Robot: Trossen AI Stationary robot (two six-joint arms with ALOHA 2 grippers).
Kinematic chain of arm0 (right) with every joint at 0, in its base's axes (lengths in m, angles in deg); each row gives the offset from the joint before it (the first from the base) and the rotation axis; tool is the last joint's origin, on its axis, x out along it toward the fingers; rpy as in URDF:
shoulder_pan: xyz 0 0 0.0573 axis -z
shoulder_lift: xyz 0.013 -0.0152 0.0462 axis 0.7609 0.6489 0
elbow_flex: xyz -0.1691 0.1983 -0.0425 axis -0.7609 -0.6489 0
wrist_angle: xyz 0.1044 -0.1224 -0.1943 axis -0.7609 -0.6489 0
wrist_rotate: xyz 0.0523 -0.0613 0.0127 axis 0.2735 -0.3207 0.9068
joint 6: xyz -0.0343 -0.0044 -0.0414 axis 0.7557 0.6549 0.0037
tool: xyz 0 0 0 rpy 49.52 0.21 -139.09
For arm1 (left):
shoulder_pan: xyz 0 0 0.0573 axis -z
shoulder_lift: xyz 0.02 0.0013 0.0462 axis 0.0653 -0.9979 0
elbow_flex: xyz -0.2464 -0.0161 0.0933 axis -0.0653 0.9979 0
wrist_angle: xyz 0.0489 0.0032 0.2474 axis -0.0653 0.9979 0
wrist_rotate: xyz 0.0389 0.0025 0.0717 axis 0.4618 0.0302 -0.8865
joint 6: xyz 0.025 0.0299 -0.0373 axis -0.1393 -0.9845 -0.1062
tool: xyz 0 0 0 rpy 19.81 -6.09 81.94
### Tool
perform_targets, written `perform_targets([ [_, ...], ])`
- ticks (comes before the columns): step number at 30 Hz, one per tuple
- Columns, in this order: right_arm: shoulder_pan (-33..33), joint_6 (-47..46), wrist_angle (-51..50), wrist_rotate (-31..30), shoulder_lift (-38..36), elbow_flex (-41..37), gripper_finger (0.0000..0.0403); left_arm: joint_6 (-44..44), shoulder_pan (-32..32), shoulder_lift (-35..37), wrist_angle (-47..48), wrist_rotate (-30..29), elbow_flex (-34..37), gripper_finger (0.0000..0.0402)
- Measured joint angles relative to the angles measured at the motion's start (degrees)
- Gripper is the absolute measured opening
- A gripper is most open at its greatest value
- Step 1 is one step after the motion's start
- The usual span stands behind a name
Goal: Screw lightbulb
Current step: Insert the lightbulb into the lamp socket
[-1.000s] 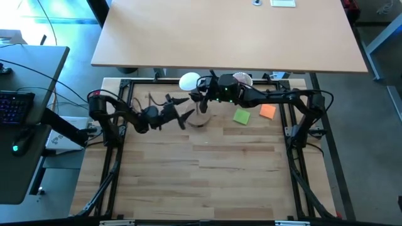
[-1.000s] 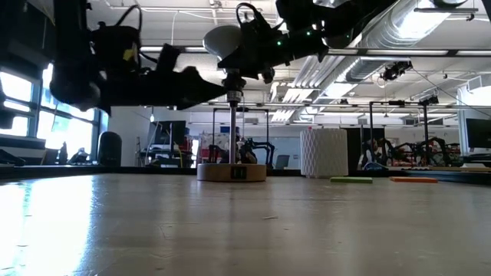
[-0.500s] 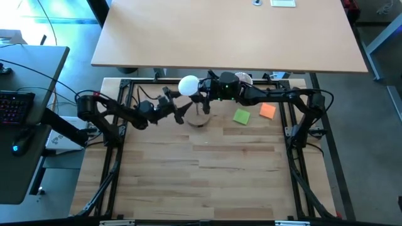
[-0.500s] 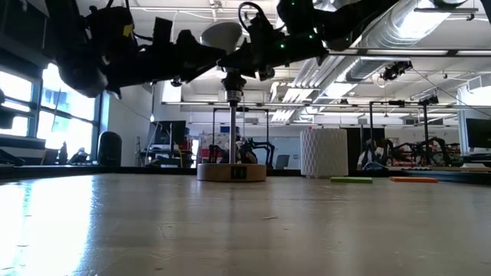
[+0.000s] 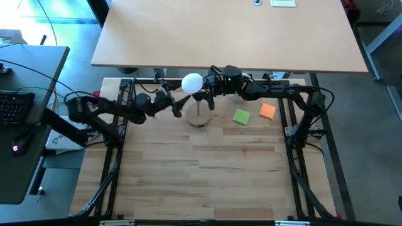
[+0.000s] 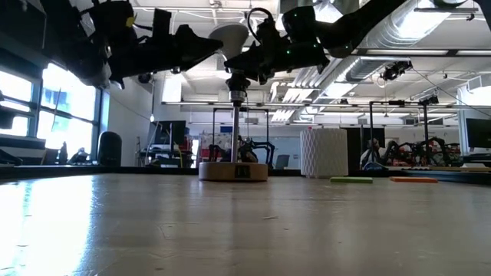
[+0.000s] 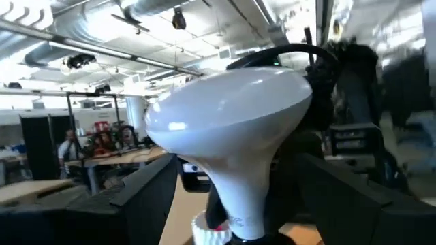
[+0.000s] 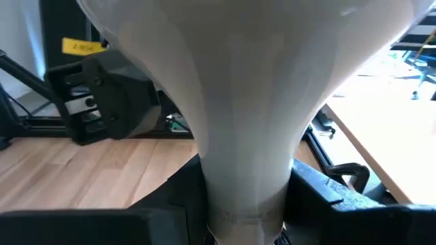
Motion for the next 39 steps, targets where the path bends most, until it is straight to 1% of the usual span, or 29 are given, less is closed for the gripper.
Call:
perform_targets([
  [3,0.36,0.1,0.19,1.04,0.0,-0.02,0.0134,-3.68,0.0,4.45,5.81,0.12,0.04,0.0291],
  [9,0.45,0.31,0.35,1.02,0.07,-0.02,0.0134,-8.61,-0.51,15.42,15.47,-0.2,-0.32,0.0291],
  [11,0.45,0.52,0.35,1.03,0.07,-0.02,0.0134,-9.51,-1.06,18.6,21.33,-0.33,-1.29,0.0291],
  [14,0.45,0.97,0.35,1.22,0.07,-0.04,0.0134,-10.81,-1.8,21.83,33.06,1.62,-6.42,0.0291],
  [16,0.45,1.22,0.35,1.26,0.07,-0.04,0.0134,-11.71,-2.49,21.81,43.79,4.0,-11.24,0.0291],
  [18,0.5,1.43,0.31,1.63,0.07,-0.09,0.0134,-12.49,-2.92,20.55,52.61,6.17,-16.44,0.029],
  [22,0.52,1.33,0.35,1.69,0.09,-0.11,0.0134,-13.58,-4.07,16.94,65.58,9.62,-26.26,0.028],
  [25,0.54,1.31,0.32,1.82,0.07,-0.11,0.0134,-13.54,-4.85,14.04,72.73,13.53,-31.86,0.0268],
  [27,0.56,1.38,0.31,2.0,0.07,-0.11,0.0134,-13.56,-5.17,12.19,75.25,15.16,-34.26,0.0259],
  [30,0.56,1.39,0.35,2.11,0.07,-0.11,0.0134,-13.8,-5.09,10.29,76.16,15.54,-36.03,0.0246],
  [35,0.58,1.34,0.37,2.07,0.07,-0.11,0.0135,-14.46,-5.05,9.57,76.51,15.69,-36.57,0.0235],
  [39,0.52,1.61,0.37,2.28,0.09,-0.11,0.0144,-14.54,-5.2,9.9,76.16,18.49,-36.51,0.0226],
])
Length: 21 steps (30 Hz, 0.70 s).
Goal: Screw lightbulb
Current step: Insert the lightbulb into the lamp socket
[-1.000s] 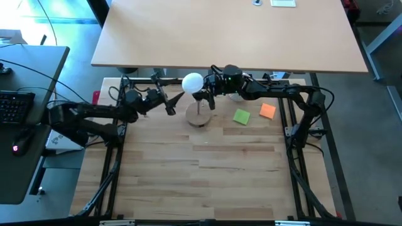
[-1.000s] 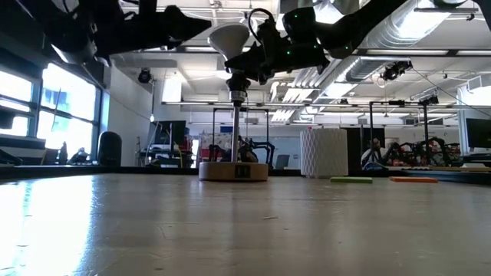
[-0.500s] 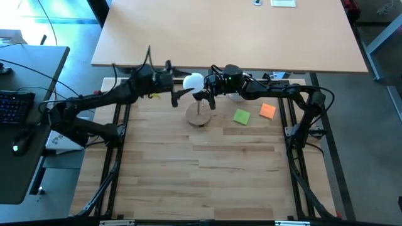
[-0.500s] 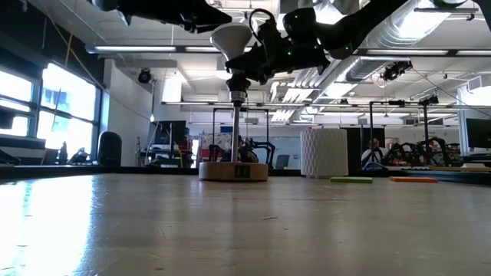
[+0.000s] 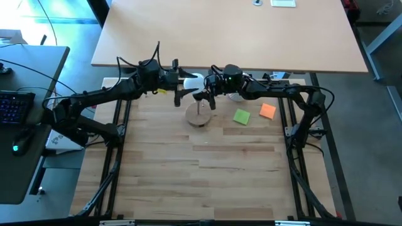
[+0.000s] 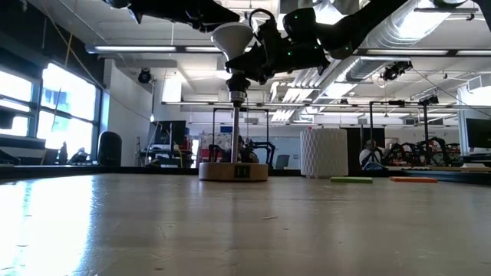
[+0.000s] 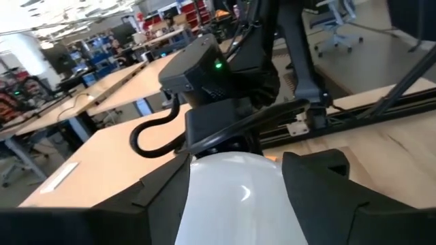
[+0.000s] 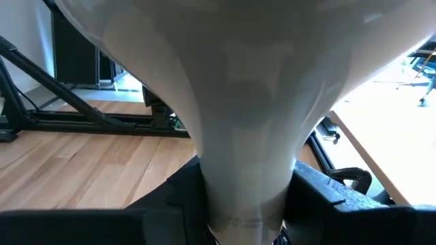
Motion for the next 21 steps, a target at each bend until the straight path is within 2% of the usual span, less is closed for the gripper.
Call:
perform_targets([
  [13,0.02,0.01,-0.23,-0.15,0.22,-0.33,0.0155,-0.26,0.09,-0.09,-0.47,2.5,0.06,0.0141],
  [21,0.49,0.82,-2.56,-1.32,-2.37,-0.45,0.0226,-0.21,0.02,-0.09,-0.09,3.0,0.12,0.0102],
])
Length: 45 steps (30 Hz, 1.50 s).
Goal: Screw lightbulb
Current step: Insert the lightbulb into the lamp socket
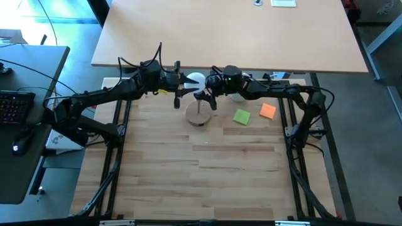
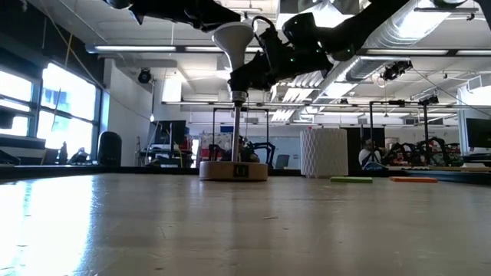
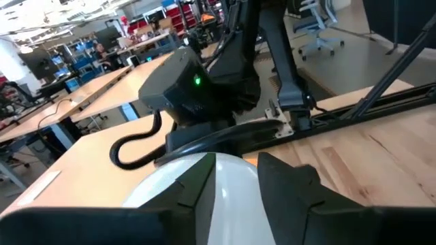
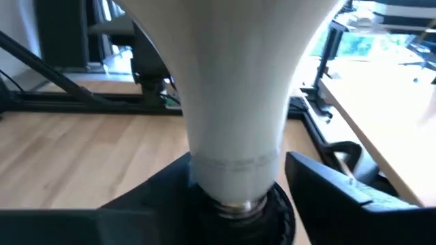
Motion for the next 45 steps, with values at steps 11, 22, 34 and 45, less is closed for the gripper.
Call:
perform_targets([
  [11,0.78,3.51,-11.97,-5.39,-6.58,-0.08,0.0254,-0.02,-0.04,0.0,-0.05,-0.46,0.0,0.0083],
  [22,0.56,5.57,-18.28,-9.31,-14.2,-0.01,0.0254,0.2,-0.04,-0.02,-0.64,-0.44,0.0,0.0082],
  [34,-0.12,-0.94,-14.45,2.66,-20.23,5.55,0.0232,0.28,-0.04,-0.04,-1.21,-0.41,0.04,0.0082],
  [45,1.25,2.31,-38.03,2.77,-4.19,28.95,0.0206,1.2,0.56,-0.13,-3.46,-0.5,0.13,0.0082],
])
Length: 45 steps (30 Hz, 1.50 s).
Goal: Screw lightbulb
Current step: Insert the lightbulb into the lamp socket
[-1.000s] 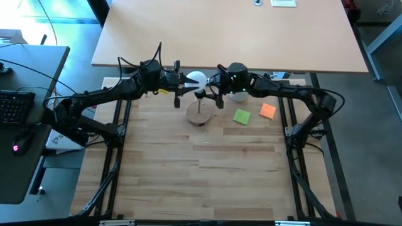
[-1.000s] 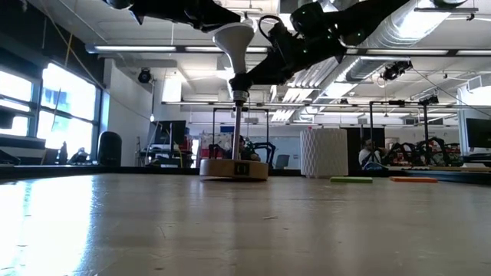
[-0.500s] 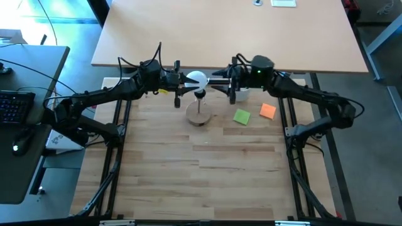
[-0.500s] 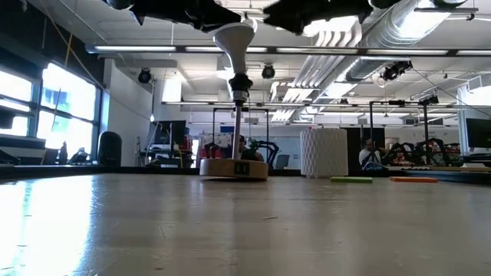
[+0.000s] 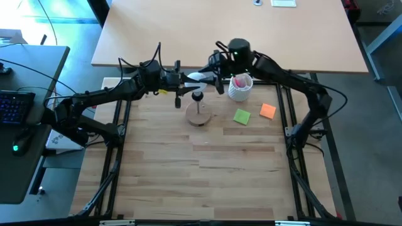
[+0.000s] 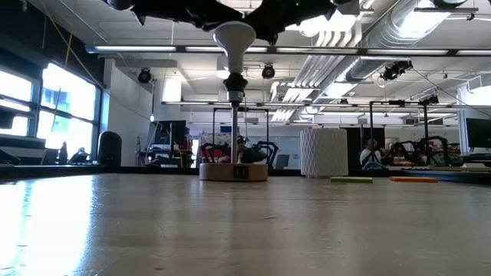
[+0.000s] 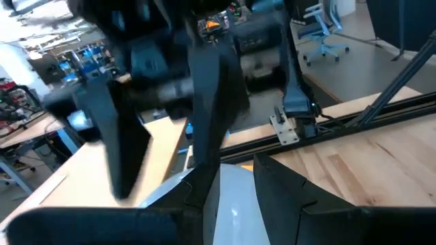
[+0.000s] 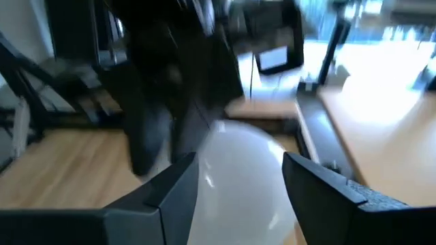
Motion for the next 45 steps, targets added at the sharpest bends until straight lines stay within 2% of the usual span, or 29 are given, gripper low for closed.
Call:
perform_targets([
  [8,0.19,0.91,-3.53,0.42,0.95,1.24,0.0189,-1.03,0.35,0.24,-0.06,-0.13,0.0,0.0082],
  [13,0.42,0.04,-5.3,0.33,0.82,1.27,0.0188,-1.2,0.4,3.39,-0.33,-3.12,0.04,0.0082],
  [21,0.5,0.69,-7.46,0.27,0.72,1.29,0.0188,-3.56,0.4,11.3,11.85,-8.53,0.05,0.0082],
  [25,0.49,0.54,-7.25,0.25,0.79,1.24,0.0188,-3.14,0.4,12.61,15.15,-12.11,3.83,0.0082],
  [29,0.47,-0.82,-6.28,0.25,0.87,1.14,0.0188,-1.34,0.39,12.48,7.92,-17.13,11.58,0.0082],
  [36,0.47,-1.27,-5.85,0.25,0.93,1.11,0.0188,2.31,0.25,9.84,-18.43,-15.99,25.51,0.0084],
  [40,0.45,-1.91,-4.92,0.11,0.98,1.07,0.0188,4.67,0.25,6.12,-24.45,-15.25,27.21,0.0101],
  [45,0.47,-1.98,-4.87,0.05,0.98,1.05,0.0188,7.95,0.27,-0.24,-32.53,-12.72,27.19,0.0152],
])
